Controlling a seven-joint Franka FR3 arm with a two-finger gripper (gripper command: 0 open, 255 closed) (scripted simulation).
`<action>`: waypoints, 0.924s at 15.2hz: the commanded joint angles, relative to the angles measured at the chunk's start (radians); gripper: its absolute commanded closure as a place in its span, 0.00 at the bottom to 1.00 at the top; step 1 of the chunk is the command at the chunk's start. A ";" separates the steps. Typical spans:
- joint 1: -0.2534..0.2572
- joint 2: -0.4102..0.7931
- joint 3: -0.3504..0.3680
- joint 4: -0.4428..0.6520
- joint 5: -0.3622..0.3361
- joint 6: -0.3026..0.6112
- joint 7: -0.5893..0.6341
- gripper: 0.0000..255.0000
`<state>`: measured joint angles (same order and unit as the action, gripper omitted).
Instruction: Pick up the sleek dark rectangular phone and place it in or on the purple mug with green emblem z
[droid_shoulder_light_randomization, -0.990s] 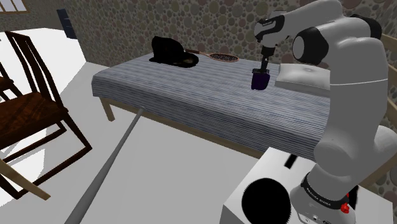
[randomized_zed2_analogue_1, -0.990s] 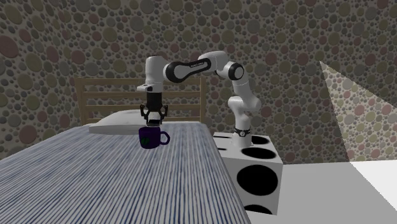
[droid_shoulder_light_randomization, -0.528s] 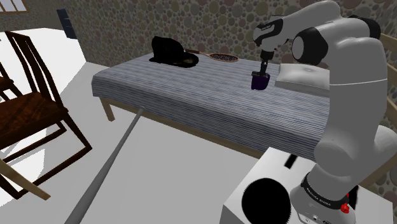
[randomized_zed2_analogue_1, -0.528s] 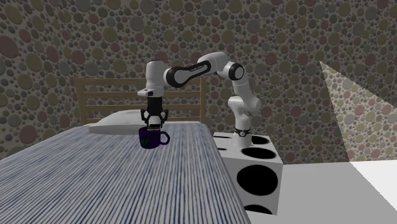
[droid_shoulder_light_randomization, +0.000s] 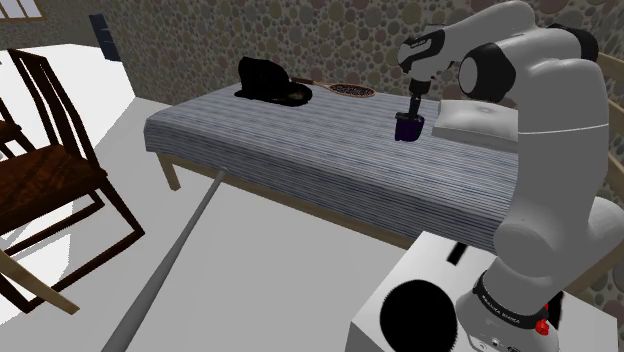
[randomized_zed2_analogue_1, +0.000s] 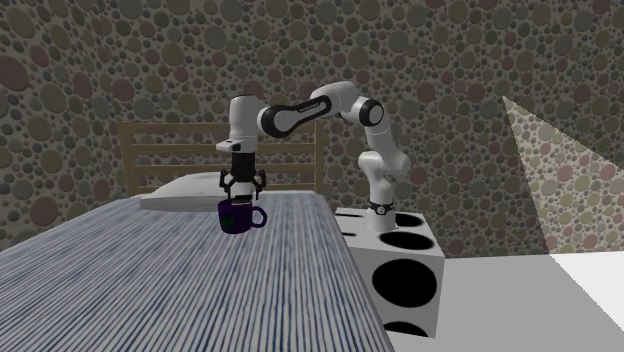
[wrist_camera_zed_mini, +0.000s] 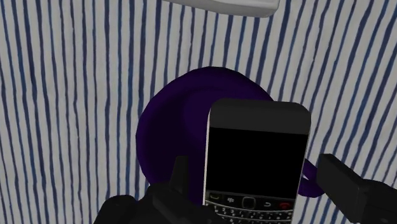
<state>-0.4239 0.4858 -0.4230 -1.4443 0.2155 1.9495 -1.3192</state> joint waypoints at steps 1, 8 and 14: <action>0.000 0.000 0.000 0.000 0.000 0.000 0.000 0.00; -0.005 -0.025 -0.008 0.092 -0.013 -0.114 0.011 0.00; -0.005 -0.024 -0.008 0.092 -0.013 -0.114 0.011 0.00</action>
